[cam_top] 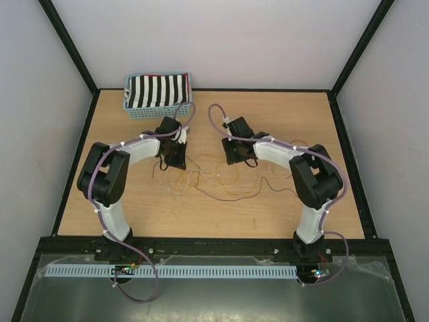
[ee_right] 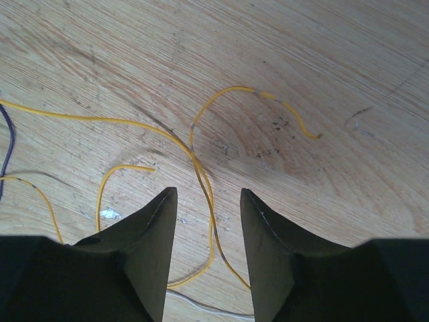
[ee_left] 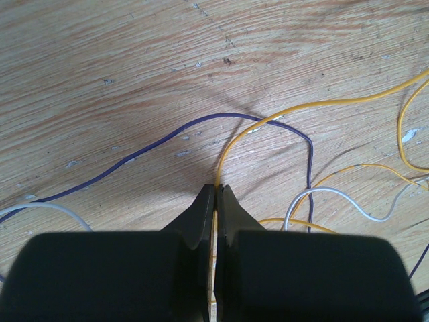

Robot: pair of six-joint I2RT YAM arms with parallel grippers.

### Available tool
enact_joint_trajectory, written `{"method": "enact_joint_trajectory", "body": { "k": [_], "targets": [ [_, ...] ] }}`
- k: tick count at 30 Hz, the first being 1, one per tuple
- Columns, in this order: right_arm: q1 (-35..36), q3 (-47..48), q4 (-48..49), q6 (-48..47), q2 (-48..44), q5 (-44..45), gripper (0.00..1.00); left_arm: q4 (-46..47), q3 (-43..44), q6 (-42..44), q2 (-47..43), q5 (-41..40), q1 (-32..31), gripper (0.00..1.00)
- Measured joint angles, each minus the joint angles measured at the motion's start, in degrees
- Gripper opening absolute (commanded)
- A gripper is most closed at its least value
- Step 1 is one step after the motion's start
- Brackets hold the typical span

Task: Zip-tie the wires
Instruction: Adjust the cable at the center of the board.

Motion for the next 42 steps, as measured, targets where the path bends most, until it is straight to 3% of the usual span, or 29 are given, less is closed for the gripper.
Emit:
{"method": "enact_joint_trajectory", "body": {
  "k": [4,8,14,21,26,32,33,35,36,38,42],
  "targets": [
    [0.04,0.83,0.0,-0.22,1.9,-0.76,0.18,0.0,-0.04,0.0,-0.02,-0.02,0.0,0.0],
    [0.04,0.94,0.13,-0.33,2.21,-0.44,0.01,0.0,-0.07,0.0,-0.02,-0.11,0.02,0.0],
    [0.2,0.55,-1.31,-0.83,-2.54,4.04,0.0,0.46,-0.52,-0.07,-0.28,-0.2,0.57,0.0],
    [0.26,-3.13,-4.17,-1.88,-20.44,13.38,0.0,0.7,-0.74,-0.07,-0.44,-0.2,0.66,0.0],
    [0.26,-9.27,-6.67,-0.81,-29.81,19.71,0.0,0.7,-0.74,-0.02,-0.44,-0.13,0.66,0.0],
    [0.26,-18.18,-11.74,3.67,-34.23,26.47,0.0,0.7,-0.72,0.0,-0.44,0.15,0.66,0.0],
    [0.26,-19.56,-12.39,4.63,-34.86,27.34,0.0,0.7,-0.72,0.0,-0.44,0.24,0.66,0.0],
    [0.26,-21.84,-13.09,6.19,-36.06,28.57,0.11,0.7,-0.72,-0.02,-0.39,0.5,0.66,0.0],
    [0.26,-22.77,-13.4,6.84,-36.59,28.98,0.23,0.7,-0.72,0.0,-0.37,0.61,0.63,0.0],
    [0.26,-23.78,-13.53,7.87,-36.85,29.29,0.37,0.7,-0.7,0.0,-0.33,0.81,0.63,0.0],
    [0.26,-24.02,-13.68,8.44,-36.26,29.44,0.52,0.7,-0.7,0.02,-0.33,1.01,0.63,0.0]
  ]
}}
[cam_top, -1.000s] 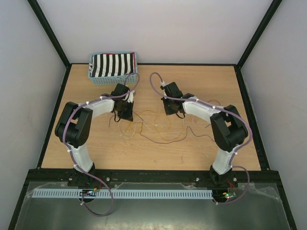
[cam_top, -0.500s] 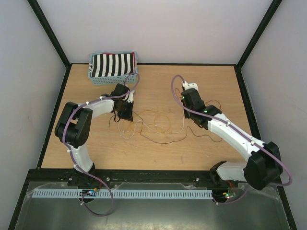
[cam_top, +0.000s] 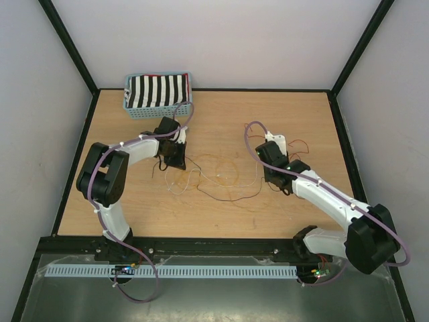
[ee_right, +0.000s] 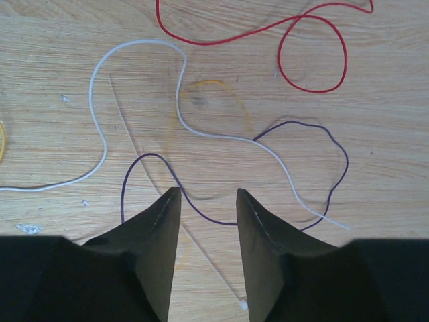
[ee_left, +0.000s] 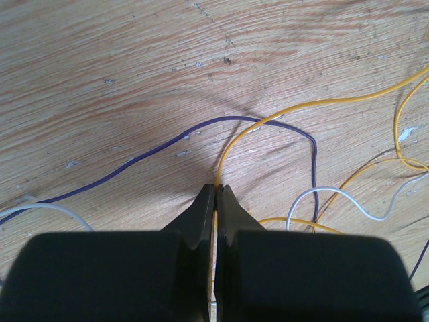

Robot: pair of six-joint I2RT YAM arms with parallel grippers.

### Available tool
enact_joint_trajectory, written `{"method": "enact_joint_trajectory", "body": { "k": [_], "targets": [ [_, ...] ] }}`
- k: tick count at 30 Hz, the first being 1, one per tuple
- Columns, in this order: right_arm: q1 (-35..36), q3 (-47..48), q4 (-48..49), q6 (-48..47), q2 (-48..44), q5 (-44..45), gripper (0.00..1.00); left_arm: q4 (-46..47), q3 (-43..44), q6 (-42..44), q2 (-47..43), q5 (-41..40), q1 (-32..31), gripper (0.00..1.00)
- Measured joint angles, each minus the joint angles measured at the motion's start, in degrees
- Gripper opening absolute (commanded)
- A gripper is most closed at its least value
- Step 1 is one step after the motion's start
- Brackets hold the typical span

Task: Zip-tie the wires
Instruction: Adjust the cable at the center of the board.

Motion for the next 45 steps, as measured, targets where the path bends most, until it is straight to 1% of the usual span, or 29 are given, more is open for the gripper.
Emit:
{"method": "enact_joint_trajectory", "body": {
  "k": [2,5,7,11,13,19,25,31,35,43,45],
  "targets": [
    [0.0,0.35,-0.24,-0.35,0.09,0.17,0.57,0.0,0.0,0.0,0.0,0.0,0.0,0.0],
    [0.0,2.51,-0.98,-1.27,0.07,0.31,0.57,0.0,0.0,0.0,0.0,0.04,0.0,0.0],
    [-0.02,5.66,-1.33,-1.97,0.07,-0.57,0.57,0.0,0.0,0.0,0.0,0.09,0.0,0.0],
    [0.11,11.72,0.44,-2.36,0.37,-7.39,0.57,0.0,0.0,0.0,0.0,0.11,0.0,0.0],
    [0.85,12.7,3.08,-2.08,1.38,-11.39,0.57,0.0,0.0,0.0,0.0,0.11,0.0,0.0],
    [5.03,11.34,11.43,1.62,10.54,-20.48,0.56,0.0,0.0,0.04,0.0,0.15,0.0,0.0],
    [7.89,10.03,18.51,5.25,19.26,-24.39,0.58,-0.02,0.0,0.07,0.0,0.22,0.02,0.0],
    [10.05,10.54,23.15,6.97,26.86,-24.26,0.58,0.0,-0.02,0.04,0.0,0.11,0.0,0.0],
    [11.02,11.47,24.37,7.8,30.88,-23.28,0.58,0.0,-0.02,0.02,0.0,0.09,0.0,0.0],
    [12.81,16.04,25.62,7.72,35.04,-19.19,0.58,0.0,-0.04,0.02,0.0,0.09,0.0,0.0],
    [13.2,17.0,25.55,7.34,36.46,-17.99,0.56,0.0,-0.04,0.02,-0.02,0.09,0.0,0.0]
  ]
}}
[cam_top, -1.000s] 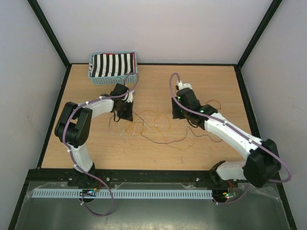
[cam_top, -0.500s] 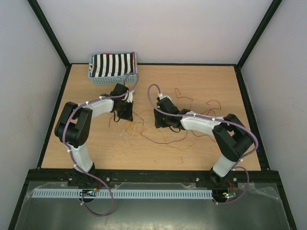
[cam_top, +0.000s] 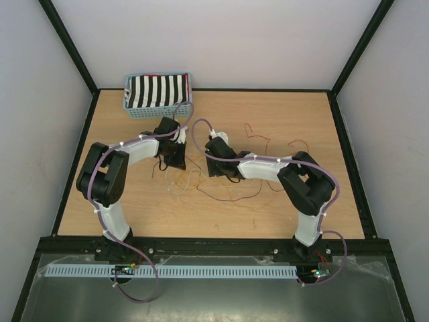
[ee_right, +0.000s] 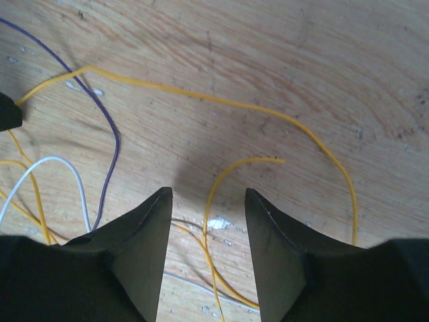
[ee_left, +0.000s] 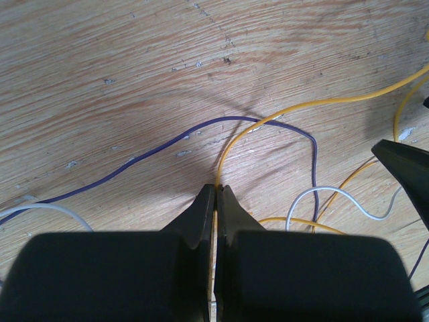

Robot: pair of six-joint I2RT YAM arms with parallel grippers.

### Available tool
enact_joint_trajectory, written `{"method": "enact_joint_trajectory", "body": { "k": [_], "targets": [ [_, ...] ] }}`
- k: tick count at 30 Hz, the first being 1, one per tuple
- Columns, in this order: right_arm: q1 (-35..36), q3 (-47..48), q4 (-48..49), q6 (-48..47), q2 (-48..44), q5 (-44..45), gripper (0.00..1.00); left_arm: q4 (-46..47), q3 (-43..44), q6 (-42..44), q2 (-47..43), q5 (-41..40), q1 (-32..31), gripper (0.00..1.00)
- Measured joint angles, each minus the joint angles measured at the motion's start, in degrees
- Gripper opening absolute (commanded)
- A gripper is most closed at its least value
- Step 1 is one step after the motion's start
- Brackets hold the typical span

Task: Zip-tie the wires
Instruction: Adjust the cable at the center of the board.

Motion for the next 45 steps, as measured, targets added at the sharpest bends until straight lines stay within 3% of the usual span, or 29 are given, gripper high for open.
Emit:
{"method": "enact_joint_trajectory", "body": {
  "k": [6,13,17,27,32,38,45],
  "targets": [
    [0.85,4.13,-0.48,-1.53,3.69,5.29,0.39,0.0,0.0,0.0,0.0,0.0,0.0,0.0],
    [1.11,6.4,-2.1,-3.43,5.75,10.86,0.08,0.11,-0.11,-0.07,0.0,0.68,0.81,0.0],
    [1.25,4.79,-2.12,-4.42,4.79,13.29,0.0,0.28,-0.76,-0.22,-0.42,1.16,1.4,0.0],
    [-1.42,-6.56,-7.93,-8.44,-5.77,14.27,0.0,-0.07,-1.29,-0.28,-0.76,1.55,2.03,0.0],
    [-3.5,-10.93,-10.29,-9.68,-10.38,13.57,0.06,-0.07,-1.29,-0.28,-0.76,1.55,2.08,0.0],
    [-5.01,-13.75,-12.85,-10.84,-14.95,12.68,0.16,-0.07,-1.29,-0.26,-0.76,1.53,2.08,0.0],
    [-6.16,-14.45,-15.34,-13.03,-19.93,10.82,0.39,-0.07,-1.29,-0.26,-0.79,1.55,2.08,0.0]
  ]
}}
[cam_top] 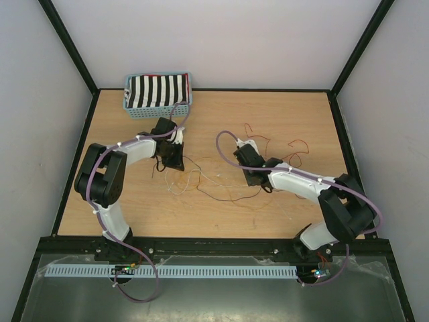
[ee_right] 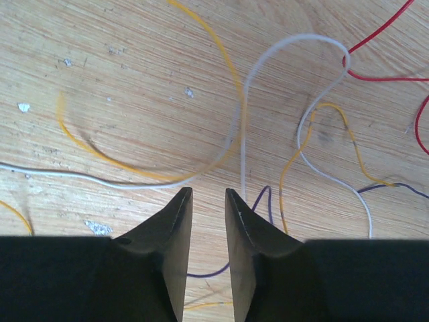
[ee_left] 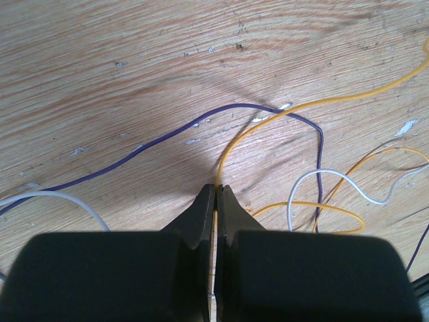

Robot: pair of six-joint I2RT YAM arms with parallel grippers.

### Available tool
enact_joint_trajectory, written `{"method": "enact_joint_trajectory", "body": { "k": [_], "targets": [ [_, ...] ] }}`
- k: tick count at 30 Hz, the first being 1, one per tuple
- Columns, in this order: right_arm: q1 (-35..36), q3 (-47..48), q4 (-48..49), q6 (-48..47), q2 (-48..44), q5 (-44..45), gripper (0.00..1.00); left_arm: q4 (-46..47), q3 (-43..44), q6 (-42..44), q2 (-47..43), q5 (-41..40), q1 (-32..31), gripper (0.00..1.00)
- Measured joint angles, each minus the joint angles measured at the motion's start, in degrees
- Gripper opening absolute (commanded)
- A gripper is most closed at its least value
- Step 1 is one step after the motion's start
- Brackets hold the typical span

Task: Zip-tie the wires
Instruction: Adjust the cable at the center of the board.

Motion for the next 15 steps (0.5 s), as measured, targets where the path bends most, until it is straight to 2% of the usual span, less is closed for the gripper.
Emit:
{"method": "enact_joint_trajectory", "body": {
  "k": [6,10,15],
  "targets": [
    [-0.98,0.35,-3.23,-2.6,-1.75,-0.92,0.45,-0.02,0.0,0.0,-0.02,0.0,0.0,0.0],
    [-1.42,0.5,-4.57,-3.21,-2.91,-1.79,0.53,-0.39,-0.04,0.0,-0.15,-0.04,0.04,0.0],
    [-1.44,1.51,-4.39,-2.47,-4.59,-5.73,0.57,-1.01,-0.26,0.0,-0.42,-0.04,0.2,0.0]
  ]
}}
